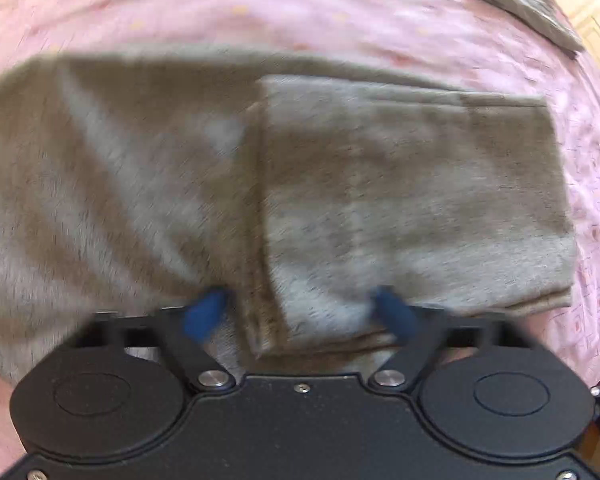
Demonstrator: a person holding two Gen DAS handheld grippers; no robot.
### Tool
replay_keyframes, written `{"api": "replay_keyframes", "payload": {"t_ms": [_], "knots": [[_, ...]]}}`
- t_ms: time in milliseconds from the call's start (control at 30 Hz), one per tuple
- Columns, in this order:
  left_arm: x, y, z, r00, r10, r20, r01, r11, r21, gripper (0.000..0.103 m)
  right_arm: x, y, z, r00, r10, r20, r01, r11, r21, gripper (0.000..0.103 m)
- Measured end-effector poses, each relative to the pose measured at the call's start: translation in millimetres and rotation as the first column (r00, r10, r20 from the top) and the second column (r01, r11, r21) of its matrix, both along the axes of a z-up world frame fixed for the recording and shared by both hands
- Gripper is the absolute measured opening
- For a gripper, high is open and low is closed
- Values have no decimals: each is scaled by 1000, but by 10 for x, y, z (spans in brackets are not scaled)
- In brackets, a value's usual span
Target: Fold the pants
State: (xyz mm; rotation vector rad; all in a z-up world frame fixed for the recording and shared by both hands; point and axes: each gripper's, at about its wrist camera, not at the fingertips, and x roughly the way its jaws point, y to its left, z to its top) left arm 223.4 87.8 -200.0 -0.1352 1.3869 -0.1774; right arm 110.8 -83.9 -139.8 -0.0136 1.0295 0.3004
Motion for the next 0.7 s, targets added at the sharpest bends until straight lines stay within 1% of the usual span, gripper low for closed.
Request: {"api": "replay_keyframes", "payload": {"t_ms": [33, 67, 100, 200, 267, 367, 500, 633, 700], "knots": [[45, -48, 48, 1000, -10, -12, 10, 1000, -12, 39, -4, -14, -10, 1000, -3, -2, 3, 1000, 4, 32], [84, -76, 102, 1000, -1, -20, 1, 1000, -7, 19, -3, -19, -21, 1000, -5, -6, 5, 1000, 7, 32], [117, -87, 177, 1000, 5, -22, -5, 1000, -9, 17, 5, -32, -36, 1000, -6, -7, 6, 1000, 11, 32], [170, -74, 457, 1000, 9, 26, -6, 997, -79, 16, 22, -13, -49, 1000, -4, 10, 3, 1000, 21, 32], [214, -106, 661, 997, -4, 71, 12, 994, -106, 16, 53, 5, -49, 1000, -6, 30, 5, 1000, 29, 32], [262, -155, 918, 994, -17, 110, 31, 991, -130, 16, 139, 53, -68, 999, -2, 37, 0, 999, 49, 32], [330, -280, 1159, 987, -29, 158, 53, 988, -146, 16, 266, 138, -66, 997, 24, 74, -30, 997, 77, 32], [369, -322, 1325, 980, -18, 196, 53, 983, -176, 16, 431, 225, -141, 990, 76, 116, -81, 996, 37, 32], [348, -323, 1376, 976, -17, 216, 56, 983, -176, 16, 508, 160, -229, 993, 50, 103, -49, 999, -13, 32]]}}
